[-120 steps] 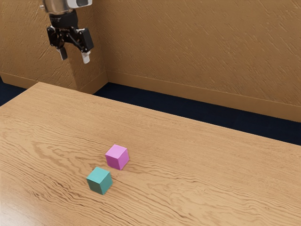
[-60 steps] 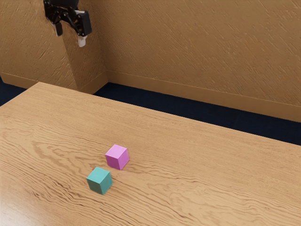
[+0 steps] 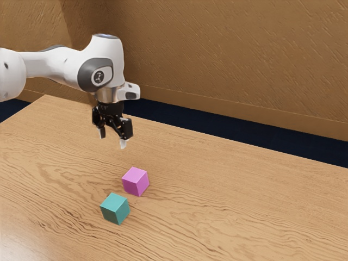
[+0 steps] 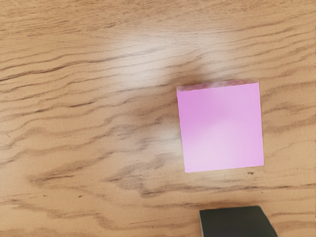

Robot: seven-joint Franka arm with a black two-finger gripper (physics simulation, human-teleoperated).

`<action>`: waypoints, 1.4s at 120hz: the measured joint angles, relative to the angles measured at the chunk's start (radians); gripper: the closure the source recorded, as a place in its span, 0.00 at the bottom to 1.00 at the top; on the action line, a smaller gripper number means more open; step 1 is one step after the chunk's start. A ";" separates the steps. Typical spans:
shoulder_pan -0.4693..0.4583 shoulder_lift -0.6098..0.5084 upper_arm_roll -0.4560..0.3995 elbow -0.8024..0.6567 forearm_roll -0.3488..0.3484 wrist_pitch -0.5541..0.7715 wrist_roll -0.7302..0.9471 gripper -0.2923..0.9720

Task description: Pick up the blue block with one arm, and put the blue block on the pink block with one arm

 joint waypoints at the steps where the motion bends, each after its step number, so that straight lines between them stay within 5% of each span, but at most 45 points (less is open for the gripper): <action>1: -0.001 0.002 0.002 -0.001 -0.001 0.007 0.000 0.23; 60: -0.063 -0.048 0.085 -0.321 -0.062 0.296 -0.004 0.23; 86: -0.099 -0.171 0.097 -0.520 -0.085 0.399 -0.004 0.23; 168: -0.135 -0.152 0.099 -0.602 -0.109 0.552 -0.002 0.23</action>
